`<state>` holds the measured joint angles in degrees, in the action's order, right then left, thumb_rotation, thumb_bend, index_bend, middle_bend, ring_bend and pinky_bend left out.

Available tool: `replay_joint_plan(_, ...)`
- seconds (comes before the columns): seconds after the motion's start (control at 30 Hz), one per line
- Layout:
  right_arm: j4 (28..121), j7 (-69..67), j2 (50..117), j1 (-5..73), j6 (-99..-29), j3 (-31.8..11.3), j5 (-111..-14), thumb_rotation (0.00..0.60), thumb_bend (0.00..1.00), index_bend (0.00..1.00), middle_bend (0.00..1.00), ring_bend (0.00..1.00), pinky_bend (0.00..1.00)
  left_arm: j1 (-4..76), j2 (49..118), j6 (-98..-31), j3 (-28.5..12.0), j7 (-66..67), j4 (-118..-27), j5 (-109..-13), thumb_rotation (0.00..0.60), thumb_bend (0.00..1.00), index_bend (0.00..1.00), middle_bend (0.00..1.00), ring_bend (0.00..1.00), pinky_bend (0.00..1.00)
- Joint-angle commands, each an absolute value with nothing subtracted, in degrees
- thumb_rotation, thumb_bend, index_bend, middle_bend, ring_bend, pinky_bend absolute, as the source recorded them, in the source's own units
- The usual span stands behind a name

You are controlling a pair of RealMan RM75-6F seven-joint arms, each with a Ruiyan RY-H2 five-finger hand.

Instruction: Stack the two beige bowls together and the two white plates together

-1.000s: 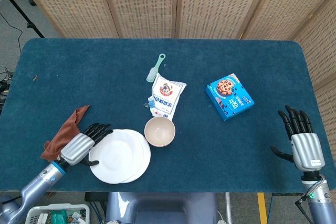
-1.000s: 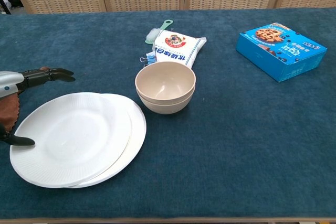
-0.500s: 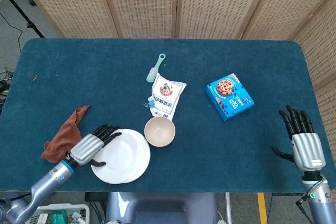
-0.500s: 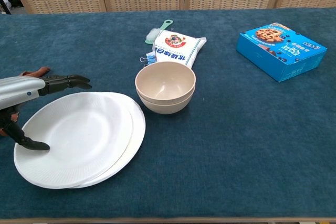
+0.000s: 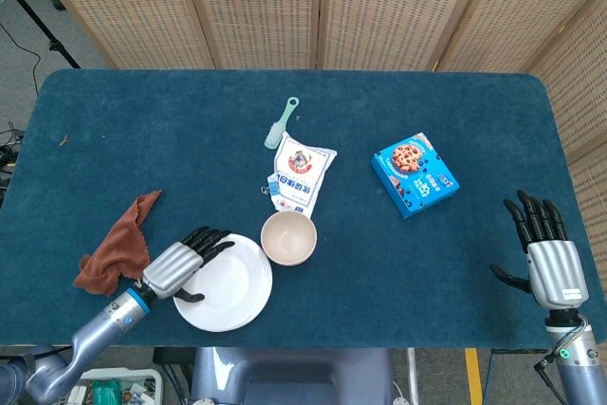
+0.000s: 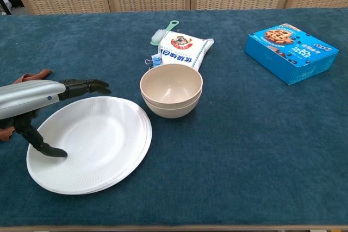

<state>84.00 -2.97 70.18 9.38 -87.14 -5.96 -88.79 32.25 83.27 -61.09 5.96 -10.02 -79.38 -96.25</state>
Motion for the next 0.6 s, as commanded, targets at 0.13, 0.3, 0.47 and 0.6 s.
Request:
replay_joint_plan(0.13, 83.97, -3.02, 70.16, 9.35, -87.22, -5.99, -88.79, 0.600, 0.00, 0.00, 0.00, 0.00, 0.00, 31.96, 82.38, -62.91, 5.99, -11.54, -80.53, -96.84, 0.600, 0.07, 0.10, 0.00, 0.00, 0.00)
replay_joint_plan(0.3, 84.02, -3.05, 70.14, 9.36, -87.22, -5.98, -88.85, 0.600, 0.00, 0.00, 0.00, 0.00, 0.00, 31.41, 79.95, -66.33, 5.61, -13.35, -82.02, -97.80, 0.600, 0.07, 0.10, 0.00, 0.00, 0.00)
replay_joint_plan(0.47, 84.43, -3.16, 69.94, 9.26, -87.68, -6.00, -89.18, 0.600, 0.00, 0.00, 0.00, 0.00, 0.00, 29.52, 75.27, -71.01, 4.32, -15.47, -84.28, -96.43, 0.600, 0.07, 0.10, 0.00, 0.00, 0.00)
replay_joint_plan(0.6, 85.08, -3.21, 69.65, 9.20, -88.06, -5.88, -89.72, 0.600, 0.00, 0.00, 0.00, 0.00, 0.00, 26.93, 71.50, -73.05, 4.24, -15.34, -86.49, -93.64, 0.600, 0.07, 0.10, 0.00, 0.00, 0.00)
